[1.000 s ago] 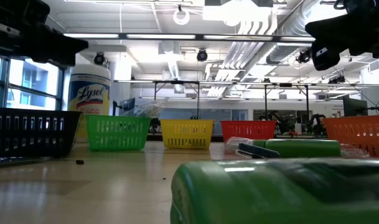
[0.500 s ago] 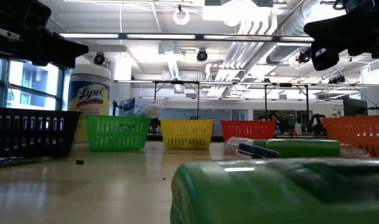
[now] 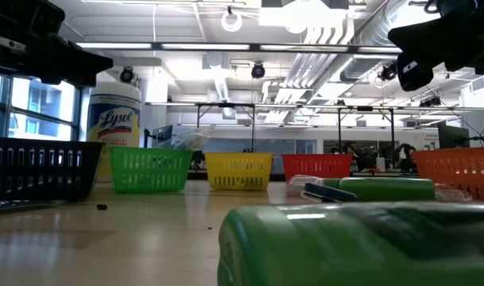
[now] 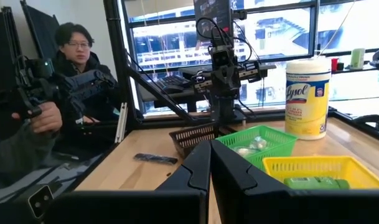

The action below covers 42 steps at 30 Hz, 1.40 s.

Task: Pick & Place Travel size toiletries
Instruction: Put the green shampoo into the yellow bin

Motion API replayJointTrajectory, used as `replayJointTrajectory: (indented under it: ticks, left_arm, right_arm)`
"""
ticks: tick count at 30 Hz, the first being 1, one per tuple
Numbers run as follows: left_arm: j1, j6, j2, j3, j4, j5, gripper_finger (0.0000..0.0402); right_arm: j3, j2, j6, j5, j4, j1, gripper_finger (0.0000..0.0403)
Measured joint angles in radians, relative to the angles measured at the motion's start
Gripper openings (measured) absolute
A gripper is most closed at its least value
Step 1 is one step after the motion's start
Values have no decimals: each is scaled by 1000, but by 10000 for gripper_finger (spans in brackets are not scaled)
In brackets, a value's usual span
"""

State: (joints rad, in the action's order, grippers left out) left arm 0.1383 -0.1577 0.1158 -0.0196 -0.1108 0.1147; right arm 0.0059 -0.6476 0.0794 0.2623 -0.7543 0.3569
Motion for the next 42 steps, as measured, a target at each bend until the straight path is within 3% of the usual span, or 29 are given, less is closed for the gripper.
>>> replayJointTrajectory:
  ticks: [6, 31, 42]
  left_arm:
    - [0, -84, 0, 0, 8, 0, 0]
    - [0, -24, 0, 0, -21, 1, 0]
    - [0, -21, 0, 0, -31, 22, 0]
  right_arm:
    - [0, 0, -14, 0, -25, 0, 4]
    - [0, 0, -1, 24, -28, 1, 4]
    - [4, -75, 6, 27, -28, 1, 4]
